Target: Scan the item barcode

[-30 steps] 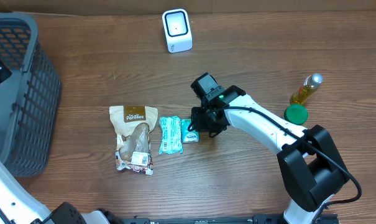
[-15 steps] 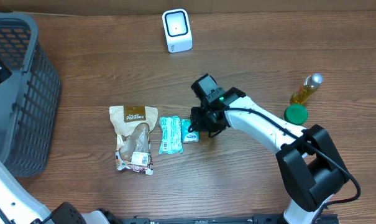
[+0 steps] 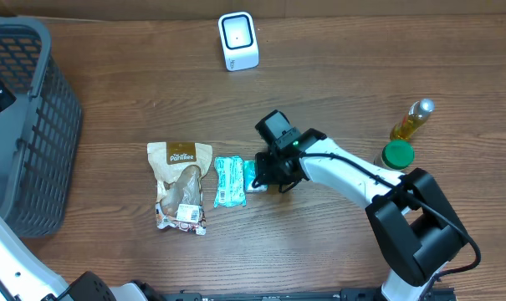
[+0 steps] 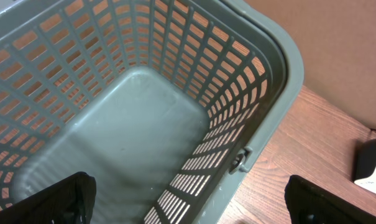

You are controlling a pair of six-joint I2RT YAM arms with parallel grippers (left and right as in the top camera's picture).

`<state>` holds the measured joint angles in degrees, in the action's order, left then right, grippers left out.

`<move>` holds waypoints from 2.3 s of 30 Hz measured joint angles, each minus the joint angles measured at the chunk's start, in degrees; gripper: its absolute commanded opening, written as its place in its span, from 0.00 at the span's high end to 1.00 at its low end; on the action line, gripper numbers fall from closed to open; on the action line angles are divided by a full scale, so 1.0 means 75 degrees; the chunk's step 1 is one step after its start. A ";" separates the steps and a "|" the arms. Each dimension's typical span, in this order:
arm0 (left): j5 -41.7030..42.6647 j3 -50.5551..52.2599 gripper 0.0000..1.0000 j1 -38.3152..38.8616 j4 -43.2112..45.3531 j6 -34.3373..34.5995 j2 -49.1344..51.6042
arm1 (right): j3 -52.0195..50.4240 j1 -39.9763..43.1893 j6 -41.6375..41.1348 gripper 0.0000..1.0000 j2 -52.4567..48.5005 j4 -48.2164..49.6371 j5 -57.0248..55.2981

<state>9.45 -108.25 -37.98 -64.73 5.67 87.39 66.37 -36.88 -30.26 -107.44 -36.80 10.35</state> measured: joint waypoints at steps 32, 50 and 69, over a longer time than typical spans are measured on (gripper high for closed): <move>0.0000 0.0000 0.01 0.0000 0.0000 -0.0003 0.0000 | -0.0402 0.0766 -0.0058 0.71 0.0003 0.0647 0.1023; 0.0003 0.0000 0.00 0.0000 0.0000 0.0000 0.0000 | -0.0402 0.0944 0.0070 0.72 0.0006 0.0796 0.1163; 0.0000 0.0000 0.00 0.0000 0.0000 0.0000 0.0000 | -0.0417 0.0968 0.0248 0.96 0.0032 0.0761 0.1049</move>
<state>9.45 -108.25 -37.98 -64.73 5.67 87.39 63.24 -29.63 -28.40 -107.20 -31.09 18.22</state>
